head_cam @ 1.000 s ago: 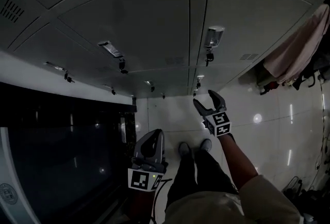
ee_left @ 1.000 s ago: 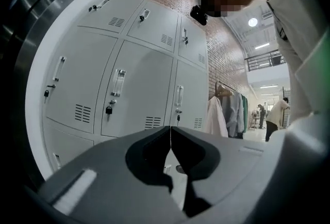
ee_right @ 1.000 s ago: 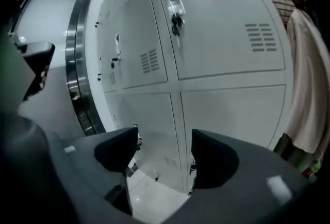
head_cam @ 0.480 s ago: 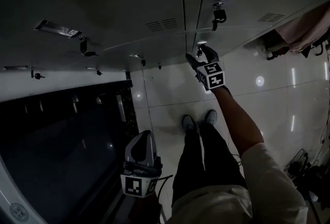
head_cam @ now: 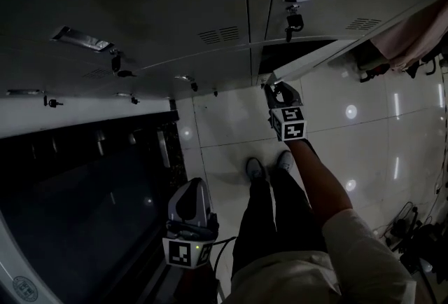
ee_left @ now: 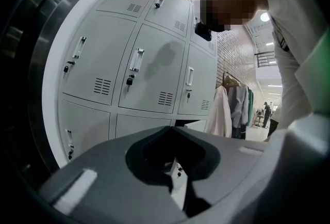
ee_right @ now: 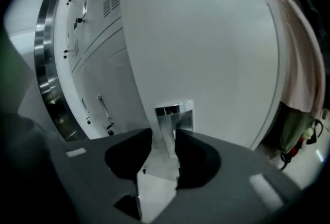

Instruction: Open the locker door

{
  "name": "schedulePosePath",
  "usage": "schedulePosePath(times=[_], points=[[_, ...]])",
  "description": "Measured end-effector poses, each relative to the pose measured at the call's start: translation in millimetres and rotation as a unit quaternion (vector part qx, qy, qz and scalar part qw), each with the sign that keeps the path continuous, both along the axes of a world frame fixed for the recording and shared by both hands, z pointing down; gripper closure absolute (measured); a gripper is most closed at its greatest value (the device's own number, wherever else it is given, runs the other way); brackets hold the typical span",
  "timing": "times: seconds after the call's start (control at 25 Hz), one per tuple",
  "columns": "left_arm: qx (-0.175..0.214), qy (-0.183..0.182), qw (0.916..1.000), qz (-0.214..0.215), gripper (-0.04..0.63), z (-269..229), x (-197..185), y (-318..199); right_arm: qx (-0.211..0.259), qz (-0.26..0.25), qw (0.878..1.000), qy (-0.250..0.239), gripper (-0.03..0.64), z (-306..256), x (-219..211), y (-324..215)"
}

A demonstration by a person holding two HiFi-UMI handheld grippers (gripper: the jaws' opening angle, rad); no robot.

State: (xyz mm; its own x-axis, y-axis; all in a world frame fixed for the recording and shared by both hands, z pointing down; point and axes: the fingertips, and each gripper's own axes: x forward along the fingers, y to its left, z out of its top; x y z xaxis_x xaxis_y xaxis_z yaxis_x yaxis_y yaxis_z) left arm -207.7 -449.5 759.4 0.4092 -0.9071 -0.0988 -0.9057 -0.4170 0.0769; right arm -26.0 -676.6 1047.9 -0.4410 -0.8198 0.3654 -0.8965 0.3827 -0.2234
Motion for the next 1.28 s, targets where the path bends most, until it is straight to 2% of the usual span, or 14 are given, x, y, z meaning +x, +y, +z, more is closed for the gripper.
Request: schedulePosePath(times=[0.2, 0.4, 0.56, 0.84, 0.88, 1.04, 1.16, 1.28], points=[[0.009, 0.024, 0.9997, 0.0, 0.548, -16.5, 9.3, -1.6, 0.007, 0.048, 0.999, -0.009, 0.487, 9.9, 47.2, 69.1], [0.001, 0.026, 0.9996, 0.014, 0.548, -13.5, 26.9, -0.6, -0.001, 0.113, 0.994, 0.0, 0.554, 18.7, 111.0, 123.3], [0.01, 0.029, 0.9991, 0.029, 0.548, -16.5, 46.3, -0.3, -0.005, 0.146, 0.989, 0.013, 0.558, 22.5, 157.6, 141.2], [0.004, 0.002, 0.9996, 0.027, 0.548, -25.7, 65.1, 2.1, 0.0, 0.171, 0.985, 0.007, 0.582, 13.3, 204.1, 152.1], [0.002, 0.002, 0.9996, 0.027, 0.548, -32.4, 67.1, 2.9, 0.006, 0.171, 0.985, 0.006, 0.606, 3.7, 205.8, 154.3], [0.006, -0.002, 0.9996, 0.027, 0.548, -79.3, 71.8, 9.5, 0.036, 0.17, 0.985, -0.016, 0.611, -72.8, 201.3, 178.4], [0.004, -0.027, 0.9996, -0.005, 0.548, -123.7, 67.8, 15.7, 0.082, 0.164, 0.982, -0.043, 0.617, -173.6, 193.5, 213.4], [-0.008, -0.046, 0.9984, -0.033, 0.551, -164.6, 62.9, 18.9, 0.133, 0.138, 0.981, -0.042, 0.617, -285.3, 178.7, 236.6]])
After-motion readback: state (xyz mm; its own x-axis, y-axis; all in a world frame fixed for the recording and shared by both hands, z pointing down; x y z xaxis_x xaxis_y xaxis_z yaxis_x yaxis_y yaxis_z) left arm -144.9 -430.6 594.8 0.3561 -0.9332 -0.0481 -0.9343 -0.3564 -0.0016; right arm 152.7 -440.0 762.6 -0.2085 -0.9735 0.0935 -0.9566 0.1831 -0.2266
